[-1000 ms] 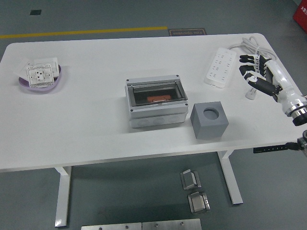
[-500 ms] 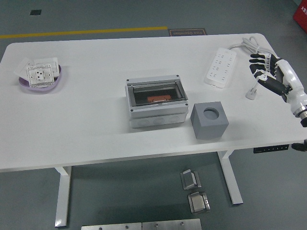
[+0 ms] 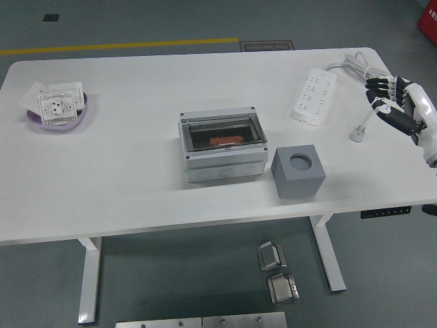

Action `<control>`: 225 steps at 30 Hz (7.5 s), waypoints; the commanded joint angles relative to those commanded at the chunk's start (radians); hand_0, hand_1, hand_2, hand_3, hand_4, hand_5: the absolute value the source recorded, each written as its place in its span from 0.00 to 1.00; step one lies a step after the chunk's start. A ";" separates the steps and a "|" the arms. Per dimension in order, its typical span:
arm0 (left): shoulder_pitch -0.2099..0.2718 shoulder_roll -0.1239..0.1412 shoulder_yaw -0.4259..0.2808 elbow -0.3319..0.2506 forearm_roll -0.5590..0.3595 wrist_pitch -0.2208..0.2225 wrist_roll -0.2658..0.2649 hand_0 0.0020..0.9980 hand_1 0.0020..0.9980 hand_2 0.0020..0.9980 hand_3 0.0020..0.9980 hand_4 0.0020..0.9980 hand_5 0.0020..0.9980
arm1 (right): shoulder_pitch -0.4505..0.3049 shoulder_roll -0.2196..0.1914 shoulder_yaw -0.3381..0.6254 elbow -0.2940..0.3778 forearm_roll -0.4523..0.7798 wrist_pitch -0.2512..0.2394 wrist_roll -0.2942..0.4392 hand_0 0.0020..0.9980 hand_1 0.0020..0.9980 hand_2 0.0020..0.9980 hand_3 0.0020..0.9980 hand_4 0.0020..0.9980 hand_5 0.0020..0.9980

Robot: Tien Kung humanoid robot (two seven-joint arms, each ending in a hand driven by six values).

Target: Pick up the cylinder from the cube,place it in the box,flap close box

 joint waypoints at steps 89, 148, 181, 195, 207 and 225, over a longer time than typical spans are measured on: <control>0.005 -0.026 0.103 0.024 -0.106 0.014 -0.018 0.72 0.70 0.64 0.68 0.67 0.33 | -0.011 0.018 0.009 -0.016 -0.024 0.003 -0.003 0.88 0.80 0.83 0.79 0.70 0.43; -0.001 -0.037 0.162 0.016 -0.146 0.010 -0.027 0.72 0.70 0.64 0.68 0.67 0.33 | 0.070 0.117 -0.293 -0.154 0.155 0.045 0.139 0.76 0.82 0.85 0.89 0.71 0.42; -0.007 -0.041 0.177 0.015 -0.154 0.008 -0.029 0.72 0.70 0.64 0.68 0.66 0.32 | 0.136 0.162 -0.408 -0.240 0.265 0.076 0.153 0.89 0.99 1.00 1.00 0.54 0.00; -0.011 -0.041 0.175 0.014 -0.148 0.008 -0.028 0.71 0.70 0.64 0.67 0.66 0.31 | 0.136 0.166 -0.440 -0.247 0.269 0.066 0.142 0.89 0.99 0.99 1.00 0.54 0.00; -0.014 -0.040 0.177 0.012 -0.151 0.009 -0.031 0.71 0.70 0.64 0.68 0.66 0.30 | 0.138 0.171 -0.461 -0.237 0.338 0.061 0.142 0.76 0.77 0.73 0.72 0.04 0.00; -0.018 -0.035 0.179 0.007 -0.157 0.006 -0.044 0.71 0.70 0.64 0.68 0.66 0.29 | 0.207 0.164 -0.488 -0.192 0.302 0.006 0.129 0.58 0.47 0.49 0.30 0.00 0.00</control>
